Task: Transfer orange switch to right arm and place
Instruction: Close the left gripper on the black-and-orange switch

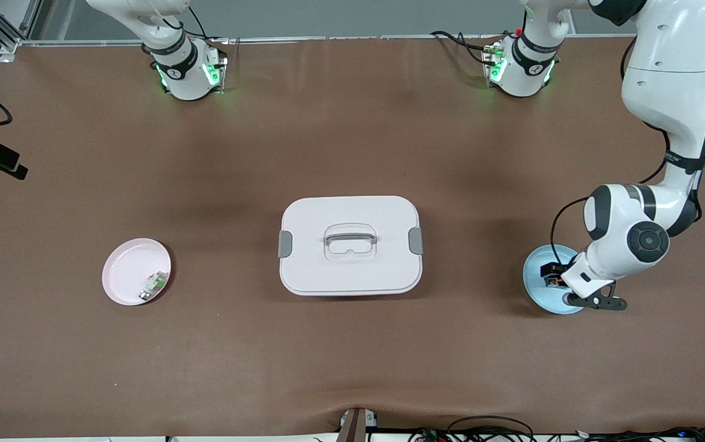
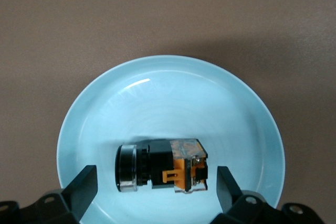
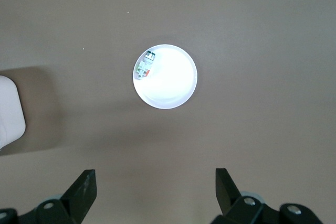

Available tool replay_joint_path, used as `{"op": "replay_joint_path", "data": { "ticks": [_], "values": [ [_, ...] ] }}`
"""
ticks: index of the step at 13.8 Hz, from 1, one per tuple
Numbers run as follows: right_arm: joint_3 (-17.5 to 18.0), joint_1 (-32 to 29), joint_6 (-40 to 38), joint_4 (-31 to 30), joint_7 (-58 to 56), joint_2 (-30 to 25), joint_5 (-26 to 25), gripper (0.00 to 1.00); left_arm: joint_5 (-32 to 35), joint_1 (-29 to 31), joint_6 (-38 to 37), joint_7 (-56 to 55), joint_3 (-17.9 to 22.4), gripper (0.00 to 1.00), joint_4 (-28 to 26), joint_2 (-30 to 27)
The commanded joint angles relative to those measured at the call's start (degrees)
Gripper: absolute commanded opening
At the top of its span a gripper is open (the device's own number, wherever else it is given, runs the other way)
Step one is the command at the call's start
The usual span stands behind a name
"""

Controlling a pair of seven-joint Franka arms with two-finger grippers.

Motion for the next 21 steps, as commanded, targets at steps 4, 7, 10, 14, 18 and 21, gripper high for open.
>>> {"op": "replay_joint_path", "data": {
  "ticks": [4,7,10,14,18,21],
  "values": [
    [0.68,-0.85,-0.21,0.72,0.21,0.12,-0.21,1.0,0.92,0.46,4.42,-0.55,-0.27,1.0,0.79,2.21],
    [0.68,-0.85,-0.3,0.72,0.12,0.12,-0.21,1.0,0.92,0.46,5.48,-0.64,-0.36,1.0,0.44,2.38],
    [0.68,-0.76,-0.3,0.63,0.12,0.21,-0.21,1.0,0.39,0.46,5.83,-0.81,-0.45,1.0,0.18,2.38],
    [0.68,-0.76,-0.39,0.55,0.21,0.12,-0.21,1.0,0.21,0.28,5.83,-1.96,-0.45,0.53,-0.09,2.21],
    [0.68,-0.76,-0.39,0.55,0.21,0.12,-0.21,1.0,-0.14,0.2,5.31,-1.78,-0.45,0.25,-0.09,1.68],
    [0.68,-0.93,-0.39,0.55,0.21,0.21,-0.21,1.0,-6.44,0.11,-0.38,-2.65,-0.36,0.23,-0.18,-1.56]
  ]
}}
